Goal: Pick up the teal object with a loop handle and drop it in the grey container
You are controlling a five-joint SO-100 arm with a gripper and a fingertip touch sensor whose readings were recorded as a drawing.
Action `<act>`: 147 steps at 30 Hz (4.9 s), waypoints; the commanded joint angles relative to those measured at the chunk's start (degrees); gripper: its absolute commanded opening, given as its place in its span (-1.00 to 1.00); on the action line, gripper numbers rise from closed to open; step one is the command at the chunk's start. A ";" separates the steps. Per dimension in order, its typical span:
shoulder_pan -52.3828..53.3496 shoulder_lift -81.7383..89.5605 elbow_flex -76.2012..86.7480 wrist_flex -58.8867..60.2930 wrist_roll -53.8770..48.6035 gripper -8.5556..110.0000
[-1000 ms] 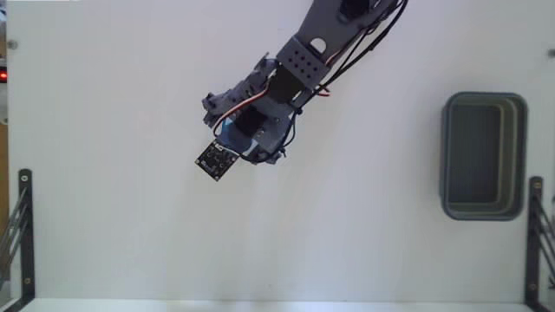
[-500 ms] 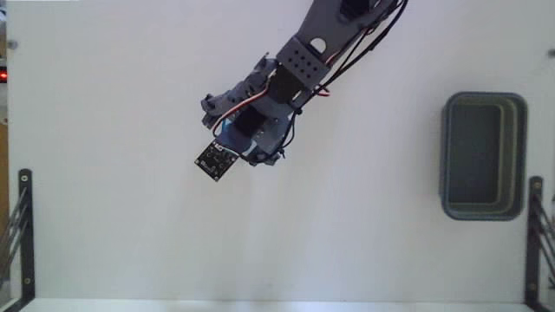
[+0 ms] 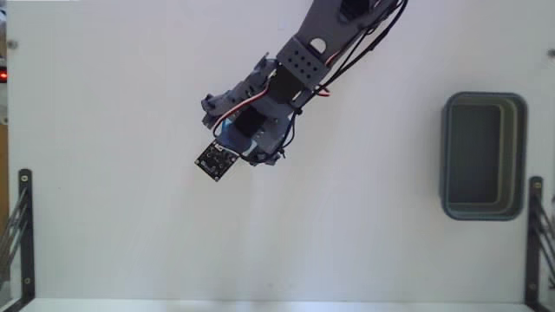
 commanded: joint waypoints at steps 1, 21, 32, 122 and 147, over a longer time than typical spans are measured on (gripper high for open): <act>0.47 1.00 0.50 -0.73 0.26 0.97; 0.47 1.00 0.50 -0.73 0.26 0.88; 0.47 1.00 0.50 -0.73 0.26 0.83; 0.47 1.00 0.50 -0.73 0.26 0.39; 0.47 1.00 0.50 -0.73 0.26 0.28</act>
